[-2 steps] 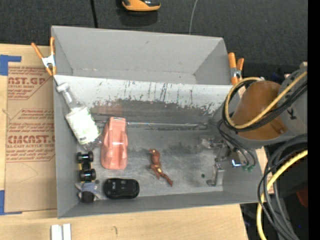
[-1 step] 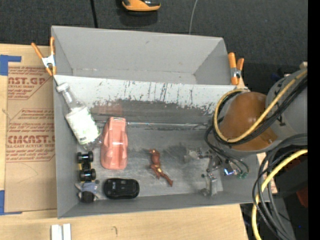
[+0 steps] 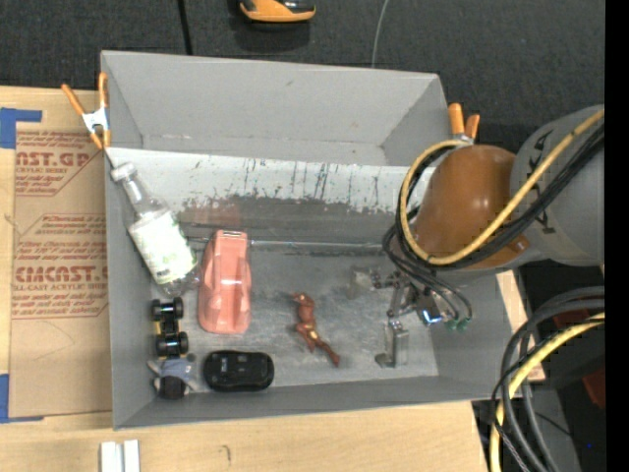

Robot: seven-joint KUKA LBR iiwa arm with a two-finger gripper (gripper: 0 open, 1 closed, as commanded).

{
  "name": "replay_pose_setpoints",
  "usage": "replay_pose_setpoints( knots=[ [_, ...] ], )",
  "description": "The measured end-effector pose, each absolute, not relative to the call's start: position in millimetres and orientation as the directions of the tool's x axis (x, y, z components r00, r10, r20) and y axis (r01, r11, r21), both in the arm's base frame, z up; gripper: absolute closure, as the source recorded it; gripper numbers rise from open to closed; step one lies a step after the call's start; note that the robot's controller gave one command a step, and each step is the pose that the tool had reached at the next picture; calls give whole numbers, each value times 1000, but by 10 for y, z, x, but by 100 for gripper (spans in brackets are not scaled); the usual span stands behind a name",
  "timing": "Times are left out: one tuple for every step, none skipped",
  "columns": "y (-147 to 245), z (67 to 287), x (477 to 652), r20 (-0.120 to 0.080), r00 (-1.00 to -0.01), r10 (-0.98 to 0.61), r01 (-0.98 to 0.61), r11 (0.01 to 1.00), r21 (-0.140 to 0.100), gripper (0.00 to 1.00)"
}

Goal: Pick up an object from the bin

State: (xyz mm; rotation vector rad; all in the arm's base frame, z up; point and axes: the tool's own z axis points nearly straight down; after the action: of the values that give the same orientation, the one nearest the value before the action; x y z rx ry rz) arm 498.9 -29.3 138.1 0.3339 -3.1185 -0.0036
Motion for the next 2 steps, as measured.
replay_pose_setpoints(
  knots=[
    [84, 1446, 5035, -7, -980, -199, -199, 980, -1, 0],
    [86, 881, 5003, -6, -870, -493, -493, 870, -2, 0]
  ],
)
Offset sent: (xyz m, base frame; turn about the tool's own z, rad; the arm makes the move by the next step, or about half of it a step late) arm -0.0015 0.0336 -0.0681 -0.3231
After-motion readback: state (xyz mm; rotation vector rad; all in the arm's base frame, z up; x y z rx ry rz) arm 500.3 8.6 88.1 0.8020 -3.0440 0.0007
